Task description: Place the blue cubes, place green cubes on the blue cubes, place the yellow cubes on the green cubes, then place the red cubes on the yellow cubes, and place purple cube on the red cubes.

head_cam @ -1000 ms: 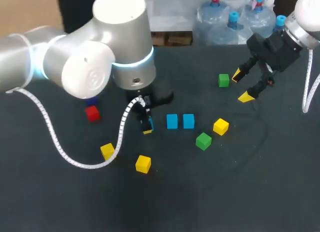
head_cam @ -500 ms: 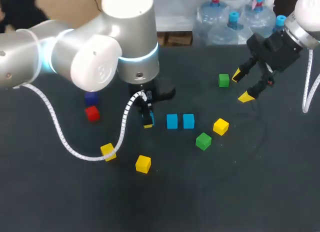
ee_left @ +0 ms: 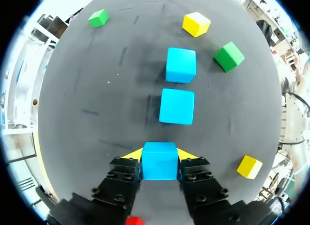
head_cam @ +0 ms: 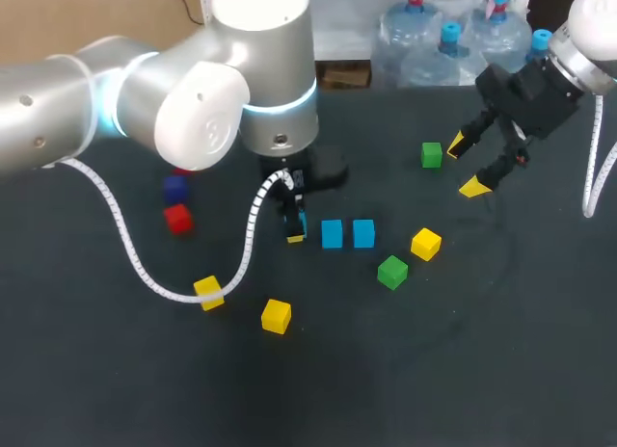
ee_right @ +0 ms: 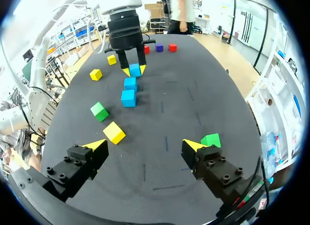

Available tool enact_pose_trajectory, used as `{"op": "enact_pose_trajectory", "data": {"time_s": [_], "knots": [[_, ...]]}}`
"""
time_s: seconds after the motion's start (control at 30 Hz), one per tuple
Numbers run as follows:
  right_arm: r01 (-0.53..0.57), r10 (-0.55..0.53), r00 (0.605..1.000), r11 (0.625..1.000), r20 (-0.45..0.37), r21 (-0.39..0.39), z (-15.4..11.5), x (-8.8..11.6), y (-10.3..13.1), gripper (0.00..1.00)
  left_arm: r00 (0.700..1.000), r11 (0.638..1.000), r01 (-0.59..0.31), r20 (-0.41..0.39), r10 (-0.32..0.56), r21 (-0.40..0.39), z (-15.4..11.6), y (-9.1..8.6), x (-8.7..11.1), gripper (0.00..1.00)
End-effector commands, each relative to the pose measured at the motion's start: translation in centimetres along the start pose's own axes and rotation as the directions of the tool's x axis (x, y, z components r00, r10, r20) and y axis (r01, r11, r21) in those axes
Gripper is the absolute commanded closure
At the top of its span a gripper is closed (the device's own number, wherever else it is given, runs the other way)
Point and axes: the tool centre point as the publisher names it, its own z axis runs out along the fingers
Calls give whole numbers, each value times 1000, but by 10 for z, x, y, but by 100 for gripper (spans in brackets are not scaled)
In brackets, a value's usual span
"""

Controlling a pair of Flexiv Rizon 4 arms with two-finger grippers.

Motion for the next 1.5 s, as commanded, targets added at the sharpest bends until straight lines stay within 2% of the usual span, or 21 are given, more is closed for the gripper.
{"op": "enact_pose_trajectory", "data": {"time_s": [0.03, 0.8, 1.5], "knots": [[1, -1, 1000, 1000, 1, 0, 0, 0, 0, 0, 1000, 1000, -2, -1, 2, 12, 3, 3, -2, 100], [1, -1, 1000, 1000, 1, 0, 0, 0, 0, 0, 1000, 999, 11, -23, -10, 42, -3, -13, -3, 100], [1, -1, 1000, 1000, 1, 0, 0, 0, 0, 0, 999, 998, 36, -6, -35, 44, -2, -24, -1, 100]]}}
